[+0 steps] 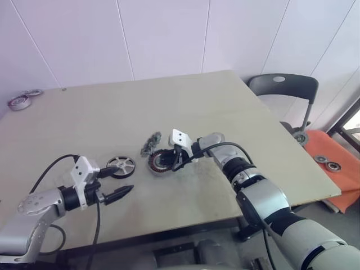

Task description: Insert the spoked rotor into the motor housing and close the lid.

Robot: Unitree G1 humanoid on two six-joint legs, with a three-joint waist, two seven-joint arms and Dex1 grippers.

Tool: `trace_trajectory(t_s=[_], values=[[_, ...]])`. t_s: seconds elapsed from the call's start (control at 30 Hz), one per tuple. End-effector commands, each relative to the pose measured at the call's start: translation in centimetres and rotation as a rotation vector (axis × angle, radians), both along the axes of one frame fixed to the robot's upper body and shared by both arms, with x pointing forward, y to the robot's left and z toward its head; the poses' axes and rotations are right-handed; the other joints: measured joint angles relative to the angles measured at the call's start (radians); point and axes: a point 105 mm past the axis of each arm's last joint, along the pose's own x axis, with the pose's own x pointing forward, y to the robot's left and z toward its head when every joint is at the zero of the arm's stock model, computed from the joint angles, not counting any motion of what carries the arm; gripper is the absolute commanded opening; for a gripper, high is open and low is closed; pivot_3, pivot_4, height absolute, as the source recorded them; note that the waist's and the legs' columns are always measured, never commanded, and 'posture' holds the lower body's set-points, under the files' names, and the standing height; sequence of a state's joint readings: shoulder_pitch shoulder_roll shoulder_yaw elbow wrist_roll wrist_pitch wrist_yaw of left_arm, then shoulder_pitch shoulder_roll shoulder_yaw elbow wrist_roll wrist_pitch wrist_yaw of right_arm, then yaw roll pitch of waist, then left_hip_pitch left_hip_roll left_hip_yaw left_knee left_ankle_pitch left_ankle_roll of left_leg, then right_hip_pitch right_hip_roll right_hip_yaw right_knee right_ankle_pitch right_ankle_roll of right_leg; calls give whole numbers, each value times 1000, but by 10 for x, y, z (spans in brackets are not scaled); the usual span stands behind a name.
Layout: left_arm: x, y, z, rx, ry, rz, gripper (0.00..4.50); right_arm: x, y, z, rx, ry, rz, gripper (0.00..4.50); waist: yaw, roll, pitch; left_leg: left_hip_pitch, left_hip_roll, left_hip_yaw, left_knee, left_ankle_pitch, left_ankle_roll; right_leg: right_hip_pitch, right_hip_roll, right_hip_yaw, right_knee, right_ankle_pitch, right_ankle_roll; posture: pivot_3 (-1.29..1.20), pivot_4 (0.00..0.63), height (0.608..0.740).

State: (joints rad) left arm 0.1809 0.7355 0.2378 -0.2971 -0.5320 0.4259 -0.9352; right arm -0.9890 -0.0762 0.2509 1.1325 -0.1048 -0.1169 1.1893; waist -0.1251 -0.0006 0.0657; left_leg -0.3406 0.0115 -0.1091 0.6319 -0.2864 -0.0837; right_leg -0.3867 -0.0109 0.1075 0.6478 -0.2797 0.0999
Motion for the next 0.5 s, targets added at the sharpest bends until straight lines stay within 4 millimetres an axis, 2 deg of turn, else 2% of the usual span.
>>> trace_trajectory(t_s=[0.03,0.2,0.23,0.4,0.5], values=[[2,-4,10,7,-51,-21,4500,-2,0,2,-6,-18,29,653,0,0,0,0,0,0,0,0,0,0,0,0,0,0,0,0,0,740],[2,-5,10,5,-51,-21,4500,-2,-1,1,-12,-19,34,653,1,0,0,0,0,0,0,0,0,0,0,0,0,0,0,0,0,740],[2,-5,10,4,-52,-21,4500,-3,-1,1,-13,-21,36,1372,1,0,0,0,0,0,0,0,0,0,0,0,0,0,0,0,0,740],[2,-5,10,2,-53,-20,4500,-3,-2,0,-20,-21,39,2959,-1,-1,-1,0,0,0,0,0,0,0,0,0,0,0,0,0,0,740],[3,-6,10,-1,-53,-20,4500,-3,-2,1,-22,-24,40,2959,-1,-1,-1,1,0,0,0,0,0,1,0,0,1,0,0,0,0,740]])
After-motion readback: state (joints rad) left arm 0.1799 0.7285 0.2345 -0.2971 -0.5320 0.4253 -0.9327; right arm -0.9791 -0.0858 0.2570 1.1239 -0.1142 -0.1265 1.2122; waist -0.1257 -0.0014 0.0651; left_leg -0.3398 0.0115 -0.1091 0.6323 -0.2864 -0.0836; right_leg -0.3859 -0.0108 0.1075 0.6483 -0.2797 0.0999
